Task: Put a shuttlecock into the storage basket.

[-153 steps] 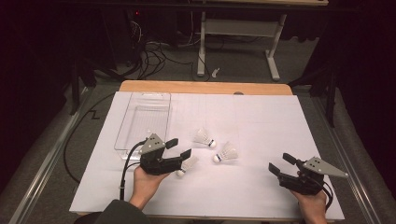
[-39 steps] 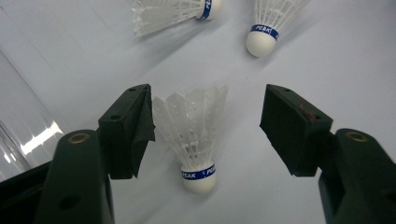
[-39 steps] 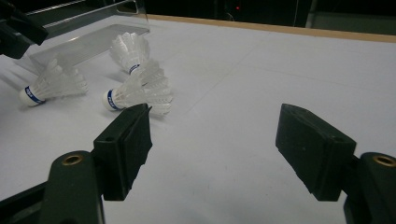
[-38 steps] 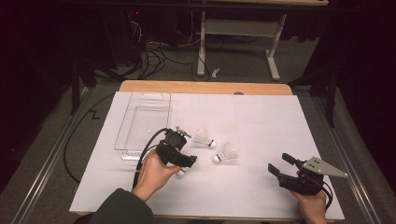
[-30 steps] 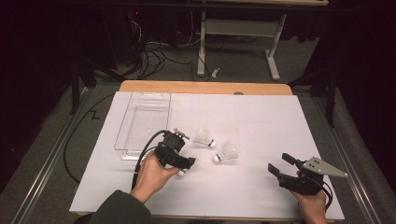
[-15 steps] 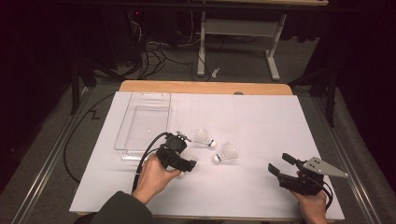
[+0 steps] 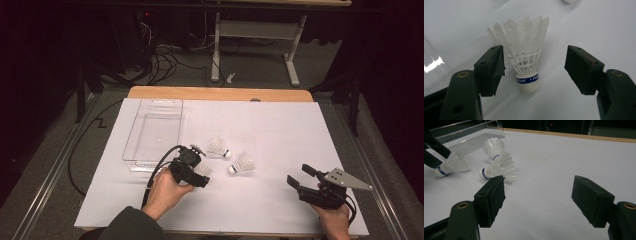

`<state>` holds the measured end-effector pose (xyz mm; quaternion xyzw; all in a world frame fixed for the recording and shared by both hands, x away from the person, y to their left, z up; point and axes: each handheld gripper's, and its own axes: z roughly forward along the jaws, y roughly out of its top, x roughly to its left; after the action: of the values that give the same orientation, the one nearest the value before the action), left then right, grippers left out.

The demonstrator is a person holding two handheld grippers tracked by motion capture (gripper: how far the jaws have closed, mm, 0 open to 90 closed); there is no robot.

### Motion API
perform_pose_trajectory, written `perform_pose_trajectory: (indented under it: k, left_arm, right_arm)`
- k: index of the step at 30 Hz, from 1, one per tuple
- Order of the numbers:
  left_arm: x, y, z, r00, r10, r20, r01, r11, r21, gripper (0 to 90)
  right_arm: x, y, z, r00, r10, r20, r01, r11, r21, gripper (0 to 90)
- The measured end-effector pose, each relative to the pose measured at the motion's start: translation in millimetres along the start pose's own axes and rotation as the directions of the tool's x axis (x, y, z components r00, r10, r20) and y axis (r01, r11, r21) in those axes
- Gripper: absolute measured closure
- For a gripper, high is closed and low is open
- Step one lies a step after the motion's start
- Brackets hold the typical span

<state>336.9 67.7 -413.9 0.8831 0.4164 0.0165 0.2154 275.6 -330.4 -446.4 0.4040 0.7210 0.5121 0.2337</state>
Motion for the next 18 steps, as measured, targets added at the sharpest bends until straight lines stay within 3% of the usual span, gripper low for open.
perform_pose_trajectory:
  k: [18]
  left_arm:
    - [1.5,2.4,14.2,0.9988,-0.001,-0.049,0.003,0.9991,0.042,35.5]
  right_arm:
    - [0.1,0.1,-0.2,1.0000,-0.004,-0.003,0.004,1.000,-0.002,27.2]
